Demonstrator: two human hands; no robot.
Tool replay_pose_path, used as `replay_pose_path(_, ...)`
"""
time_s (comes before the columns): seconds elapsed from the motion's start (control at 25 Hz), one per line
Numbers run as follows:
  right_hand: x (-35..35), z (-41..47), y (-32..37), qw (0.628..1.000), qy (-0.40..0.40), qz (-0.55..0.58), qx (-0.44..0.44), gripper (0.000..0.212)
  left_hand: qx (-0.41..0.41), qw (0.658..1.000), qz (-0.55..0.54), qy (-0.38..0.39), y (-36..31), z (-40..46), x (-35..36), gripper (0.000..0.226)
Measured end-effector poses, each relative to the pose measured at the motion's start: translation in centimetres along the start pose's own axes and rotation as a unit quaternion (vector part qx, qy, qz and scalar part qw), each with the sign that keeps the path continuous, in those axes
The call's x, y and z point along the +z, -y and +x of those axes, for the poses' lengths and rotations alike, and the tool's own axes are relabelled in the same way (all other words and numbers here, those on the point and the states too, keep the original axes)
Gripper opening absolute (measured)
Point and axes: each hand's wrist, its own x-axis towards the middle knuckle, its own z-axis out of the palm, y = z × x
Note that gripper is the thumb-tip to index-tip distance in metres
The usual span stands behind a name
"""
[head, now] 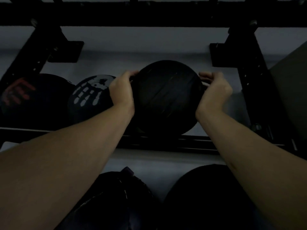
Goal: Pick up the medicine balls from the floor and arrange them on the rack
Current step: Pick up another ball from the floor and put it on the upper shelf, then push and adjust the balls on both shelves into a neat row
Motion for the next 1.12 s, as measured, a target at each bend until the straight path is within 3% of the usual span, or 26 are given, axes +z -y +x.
replay_pose_path(0.16,0.5,1.4,-1.2,0.979,0.079,-0.111,-0.148,0.027,0.114,0.989,0.086,0.046,0.9,1.2,1.3,0.016)
replay_pose_path(0.28,0.1,2.6,-2.6,0.926,0.180,-0.255,-0.211,0.020,0.163,0.964,0.200,0.068,1.5,2.4,2.5,0.018)
replay_pose_path(0.4,-0.3,3.2,-3.7,0.901,0.228,-0.334,-0.156,0.026,0.154,0.947,0.262,0.100,2.5,2.9,2.4,0.020)
replay_pose_path(0.48,-0.8,3.5,-4.1,0.893,0.252,-0.365,-0.075,0.043,0.137,0.931,0.300,0.159,3.9,2.4,1.9,0.027)
replay_pose_path(0.56,-1.9,3.8,-4.5,0.881,0.297,-0.368,0.021,0.065,0.166,0.903,0.343,0.198,5.8,2.0,1.3,0.042)
replay_pose_path(0.68,-3.4,3.9,-6.2,0.840,0.322,-0.424,0.107,0.071,0.188,0.858,0.413,0.242,8.6,1.2,0.6,0.055)
replay_pose_path(0.76,-4.2,3.7,-7.2,0.828,0.320,-0.450,0.094,0.068,0.173,0.843,0.442,0.255,9.6,1.1,0.4,0.057)
replay_pose_path(0.92,-3.7,3.5,-7.4,0.852,0.294,-0.430,0.054,0.060,0.161,0.838,0.456,0.252,9.0,1.2,0.4,0.060)
replay_pose_path(1.12,-4.1,2.5,-6.2,0.825,0.297,-0.480,0.016,0.052,0.135,0.817,0.496,0.261,7.9,0.1,0.5,0.064)
